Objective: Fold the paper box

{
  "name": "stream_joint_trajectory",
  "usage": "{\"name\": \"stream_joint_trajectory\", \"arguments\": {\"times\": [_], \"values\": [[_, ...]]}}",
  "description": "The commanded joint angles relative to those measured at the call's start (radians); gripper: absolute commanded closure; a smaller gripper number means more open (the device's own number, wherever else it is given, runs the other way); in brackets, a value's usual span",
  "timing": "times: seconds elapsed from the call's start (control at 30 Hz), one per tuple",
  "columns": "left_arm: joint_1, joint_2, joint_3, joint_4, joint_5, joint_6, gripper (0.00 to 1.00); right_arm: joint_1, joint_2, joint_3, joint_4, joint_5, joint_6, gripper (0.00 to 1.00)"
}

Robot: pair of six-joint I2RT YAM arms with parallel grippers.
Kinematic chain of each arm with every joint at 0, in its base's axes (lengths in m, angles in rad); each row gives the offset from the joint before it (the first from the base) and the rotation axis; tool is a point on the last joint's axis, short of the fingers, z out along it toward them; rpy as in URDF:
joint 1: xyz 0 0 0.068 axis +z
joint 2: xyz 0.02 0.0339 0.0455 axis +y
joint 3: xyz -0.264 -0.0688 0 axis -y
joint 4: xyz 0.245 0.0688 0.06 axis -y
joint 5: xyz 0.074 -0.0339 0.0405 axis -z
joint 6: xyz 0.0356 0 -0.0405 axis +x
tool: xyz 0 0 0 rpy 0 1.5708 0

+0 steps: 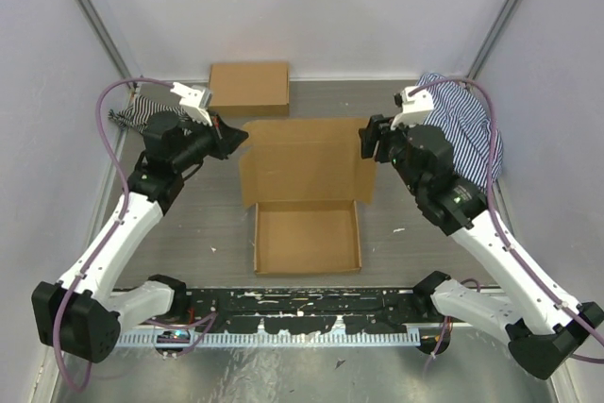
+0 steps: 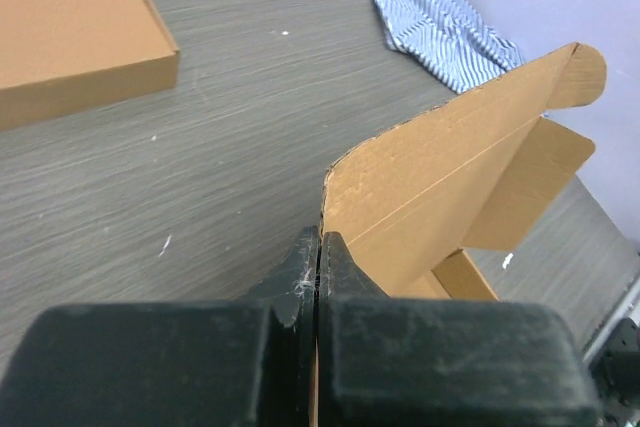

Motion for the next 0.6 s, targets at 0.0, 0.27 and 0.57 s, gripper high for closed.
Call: {"name": "stream_joint_trajectory", "arguments": {"times": [0.0, 0.27, 0.57], "values": [[-0.003, -0.045, 0.008, 0.086, 0.135, 0.015, 1.0, 0.001, 0.044, 0.186, -0.185, 0.08, 0.007, 0.36], [-0.012, -0.153, -0.061, 0.097, 0.138, 0.025, 1.0, 0.001, 0.129, 0.319, -0.529, -0.001, 0.043, 0.38], [-0.042, -0.218, -0.112, 0.077, 0.144, 0.03, 1.0, 0.001, -0.011, 0.135, -0.523, -0.005, 0.091, 0.37]]}}
